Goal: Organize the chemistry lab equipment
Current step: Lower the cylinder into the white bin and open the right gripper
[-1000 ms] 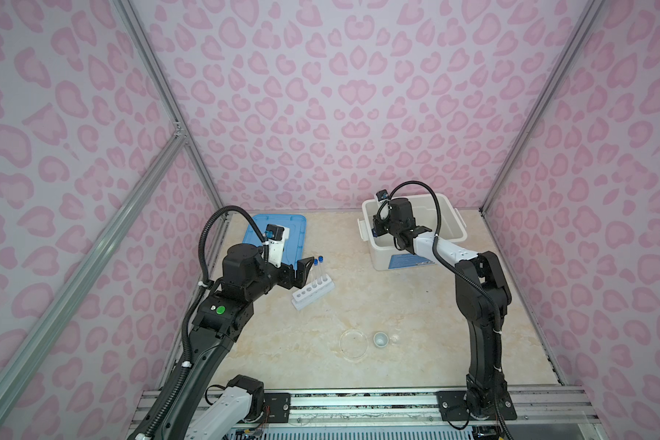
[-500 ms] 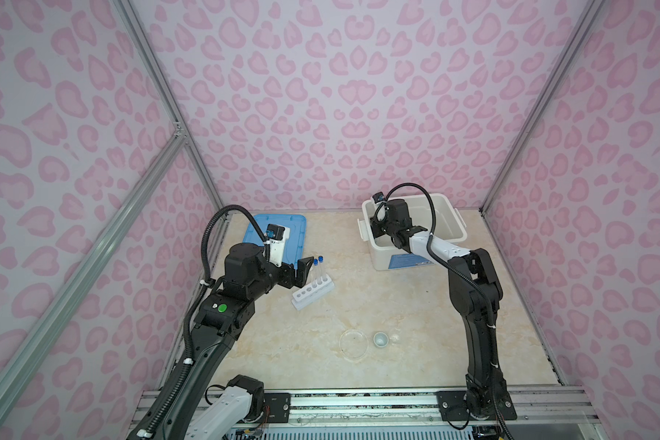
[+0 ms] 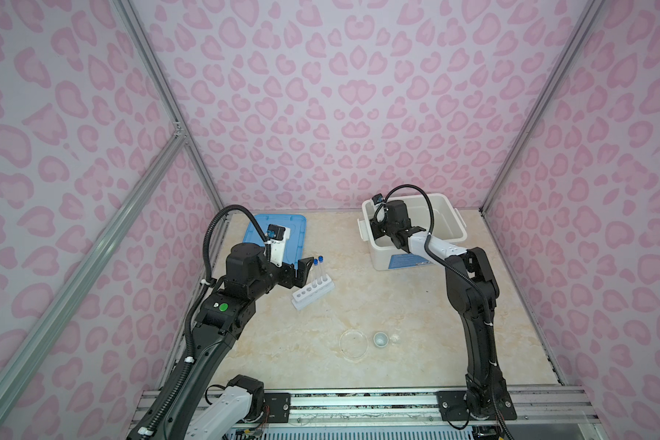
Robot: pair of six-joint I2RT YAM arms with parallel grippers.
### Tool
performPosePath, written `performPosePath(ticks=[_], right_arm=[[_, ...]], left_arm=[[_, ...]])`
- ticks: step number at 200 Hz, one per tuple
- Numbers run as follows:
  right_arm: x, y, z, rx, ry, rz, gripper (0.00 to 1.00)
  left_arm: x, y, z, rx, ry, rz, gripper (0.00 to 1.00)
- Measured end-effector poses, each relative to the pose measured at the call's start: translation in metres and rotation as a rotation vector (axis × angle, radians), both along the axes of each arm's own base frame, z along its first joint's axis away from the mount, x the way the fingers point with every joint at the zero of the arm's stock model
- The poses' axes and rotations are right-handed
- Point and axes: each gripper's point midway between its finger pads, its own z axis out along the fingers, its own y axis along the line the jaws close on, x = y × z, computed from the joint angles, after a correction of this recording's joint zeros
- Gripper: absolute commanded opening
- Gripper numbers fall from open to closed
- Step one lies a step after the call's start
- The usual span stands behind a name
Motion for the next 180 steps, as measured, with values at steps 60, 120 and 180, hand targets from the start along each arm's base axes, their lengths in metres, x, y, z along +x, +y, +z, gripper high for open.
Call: performPosePath(ticks=[60, 120, 180], right_arm=[[0.002, 0.001, -0.002, -0.003, -0.003, 0.003, 0.16], [-0.001, 0.002, 0.008, -0.007, 0.001, 0.014, 0.3], [-0.013, -0.002, 0.086, 0.023, -0.108, 0.032, 0.41]], left_arm=[[0.002, -0.001, -0.005, 0.005, 0.014, 0.0, 0.99], [0.002, 0.0, -0.009, 0.008, 0.019, 0.0, 0.99], [-0.003, 0.001, -0.006, 0.005, 0.002, -0.002, 0.99]])
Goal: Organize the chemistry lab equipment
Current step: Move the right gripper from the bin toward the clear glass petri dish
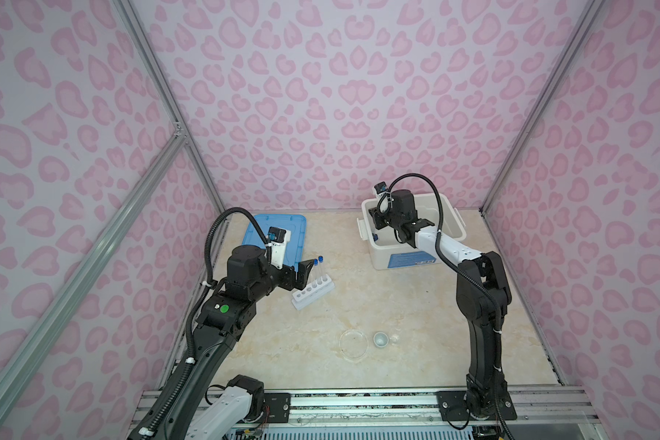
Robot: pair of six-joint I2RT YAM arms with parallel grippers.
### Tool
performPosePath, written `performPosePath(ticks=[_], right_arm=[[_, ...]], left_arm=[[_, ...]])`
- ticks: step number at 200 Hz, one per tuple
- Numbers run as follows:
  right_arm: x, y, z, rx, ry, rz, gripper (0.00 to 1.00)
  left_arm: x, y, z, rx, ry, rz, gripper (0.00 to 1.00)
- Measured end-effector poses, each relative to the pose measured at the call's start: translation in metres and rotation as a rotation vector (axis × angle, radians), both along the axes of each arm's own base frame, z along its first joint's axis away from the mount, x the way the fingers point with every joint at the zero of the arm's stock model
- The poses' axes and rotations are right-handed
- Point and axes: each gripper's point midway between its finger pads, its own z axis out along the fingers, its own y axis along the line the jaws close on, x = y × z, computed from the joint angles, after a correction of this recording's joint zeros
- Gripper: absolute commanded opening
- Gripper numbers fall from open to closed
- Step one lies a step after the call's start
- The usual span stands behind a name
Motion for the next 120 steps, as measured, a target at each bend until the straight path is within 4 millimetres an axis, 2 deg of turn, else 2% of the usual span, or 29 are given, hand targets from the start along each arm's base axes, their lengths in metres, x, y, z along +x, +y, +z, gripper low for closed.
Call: performPosePath(ticks=[39, 72, 102, 120], right_arm=[[-0.019, -0.007, 0.048, 0.012, -0.052, 0.008, 0.42], [-0.049, -0.022, 0.088, 0.012, -0.101, -0.006, 0.41], [-0.086, -0.036, 0.109, 0.002, -0.116, -0.02, 0.41], [-0.114, -0.041, 0.108, -0.009, -0.096, -0.013, 0.41]], left_arm=[[-0.004, 0.0, 0.004, -0.008, -0.019, -0.005, 0.99], [-0.005, -0.003, 0.008, -0.014, -0.038, -0.03, 0.99], [-0.006, -0.009, 0.01, -0.023, -0.045, -0.065, 0.99], [-0.005, -0.013, 0.01, -0.026, -0.054, -0.087, 0.99]])
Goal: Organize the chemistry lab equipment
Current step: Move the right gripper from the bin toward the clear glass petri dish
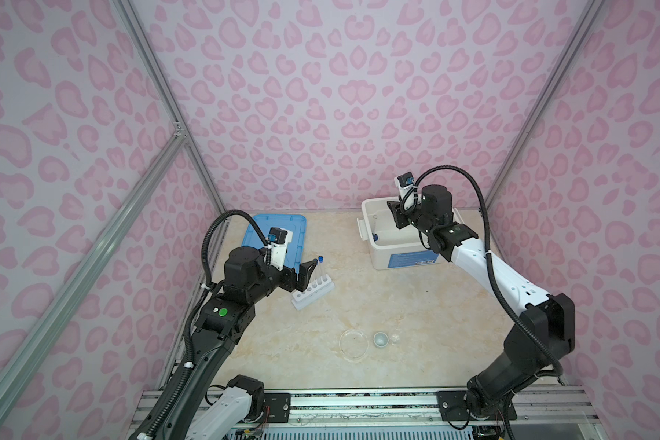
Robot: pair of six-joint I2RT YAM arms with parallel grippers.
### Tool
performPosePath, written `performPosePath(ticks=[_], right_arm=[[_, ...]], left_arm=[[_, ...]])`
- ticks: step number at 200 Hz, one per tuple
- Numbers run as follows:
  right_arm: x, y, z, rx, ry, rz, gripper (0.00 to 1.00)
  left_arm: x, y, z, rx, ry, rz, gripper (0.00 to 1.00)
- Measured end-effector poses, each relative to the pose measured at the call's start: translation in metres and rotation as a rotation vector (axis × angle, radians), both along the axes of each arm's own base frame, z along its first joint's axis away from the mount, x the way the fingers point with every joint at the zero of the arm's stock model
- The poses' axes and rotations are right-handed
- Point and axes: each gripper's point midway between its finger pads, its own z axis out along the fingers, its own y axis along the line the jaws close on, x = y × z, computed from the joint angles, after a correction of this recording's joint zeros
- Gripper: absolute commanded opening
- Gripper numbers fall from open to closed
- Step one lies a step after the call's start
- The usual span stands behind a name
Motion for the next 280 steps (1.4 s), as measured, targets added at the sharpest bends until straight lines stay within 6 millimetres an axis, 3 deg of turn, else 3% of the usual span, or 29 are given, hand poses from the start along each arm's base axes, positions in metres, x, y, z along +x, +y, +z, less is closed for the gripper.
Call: performPosePath(ticks=[27, 81, 111, 143, 192, 246, 280], right_arm=[[-0.042, -0.004, -0.01, -0.029, 0.051, -0.003, 0.41], [-0.13, 0.01, -0.037, -0.118, 0.196, 0.066, 0.4], [-0.179, 0.026, -0.071, -0.176, 0.32, 0.136, 0.38], [-0.216, 0.046, -0.117, -0.219, 0.449, 0.194, 0.34], [-0.241, 0.069, -0.181, -0.3, 0.588, 0.222, 0.31], [-0.247, 0.098, -0.228, -0.425, 0.678, 0.283, 0.29], [-0.257, 0.107, -0.246, -0.455, 0.716, 0.343, 0.29]], left_arm=[[0.001, -0.006, -0.006, -0.007, 0.01, -0.032, 0.99], [-0.002, -0.02, -0.013, -0.013, 0.02, -0.096, 0.99], [-0.005, -0.025, -0.023, -0.003, 0.039, -0.12, 0.98], [-0.007, -0.025, -0.028, -0.002, 0.046, -0.121, 0.99], [-0.01, -0.024, -0.024, -0.01, 0.034, -0.115, 0.99], [-0.01, -0.02, -0.02, -0.011, 0.017, -0.095, 0.99], [-0.01, -0.018, -0.02, -0.008, 0.012, -0.084, 0.99]])
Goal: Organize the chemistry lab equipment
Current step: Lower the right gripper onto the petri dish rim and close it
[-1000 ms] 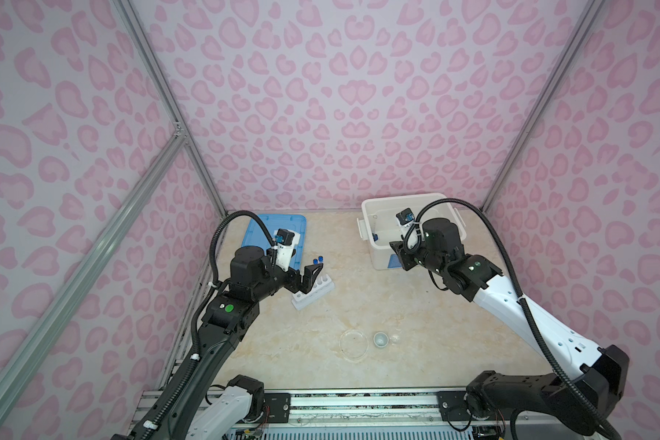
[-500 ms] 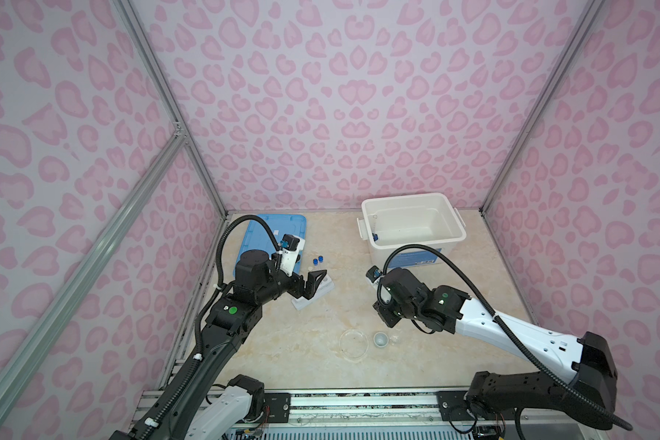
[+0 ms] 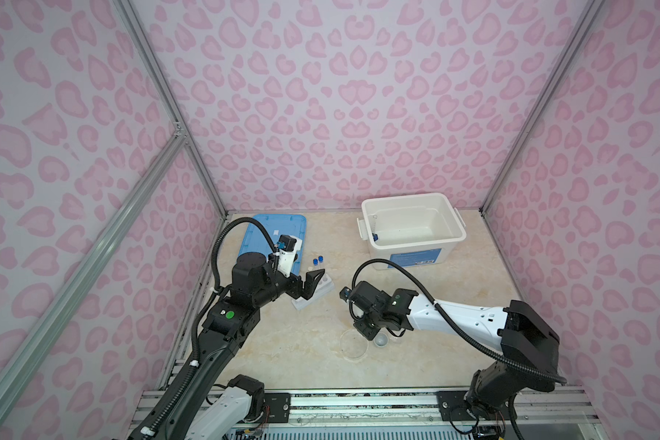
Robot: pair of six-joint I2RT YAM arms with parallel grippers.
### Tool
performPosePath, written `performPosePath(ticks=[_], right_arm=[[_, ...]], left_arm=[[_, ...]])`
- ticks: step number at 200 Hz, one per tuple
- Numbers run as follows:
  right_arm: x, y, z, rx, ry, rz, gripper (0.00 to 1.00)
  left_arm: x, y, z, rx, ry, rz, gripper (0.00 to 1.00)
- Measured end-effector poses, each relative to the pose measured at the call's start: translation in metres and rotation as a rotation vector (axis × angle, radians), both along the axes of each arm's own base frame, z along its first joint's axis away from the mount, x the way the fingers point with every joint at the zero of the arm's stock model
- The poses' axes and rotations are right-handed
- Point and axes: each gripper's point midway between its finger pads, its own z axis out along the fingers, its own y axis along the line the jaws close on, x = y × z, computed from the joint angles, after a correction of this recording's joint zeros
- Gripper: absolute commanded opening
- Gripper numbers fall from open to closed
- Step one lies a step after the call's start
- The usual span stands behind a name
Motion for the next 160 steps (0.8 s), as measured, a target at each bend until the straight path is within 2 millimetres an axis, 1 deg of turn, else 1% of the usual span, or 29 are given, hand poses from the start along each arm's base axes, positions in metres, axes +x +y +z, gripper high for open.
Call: performPosePath(ticks=[31, 72, 102, 160], right_arm=[[-0.008, 0.007, -0.014, -0.01, 0.04, 0.036, 0.28], [-0.01, 0.007, -0.035, -0.058, 0.066, 0.069, 0.27], [-0.006, 0.011, -0.039, -0.055, 0.058, 0.078, 0.26], [-0.002, 0.009, -0.047, -0.06, 0.062, 0.079, 0.23]], left_arm=[[0.001, 0.0, -0.001, 0.001, 0.004, 0.0, 0.99], [0.001, 0.0, -0.002, 0.003, 0.005, 0.002, 0.99], [0.002, 0.001, -0.003, 0.006, 0.007, 0.007, 0.99], [0.004, 0.0, -0.007, 0.012, 0.017, 0.007, 0.99]])
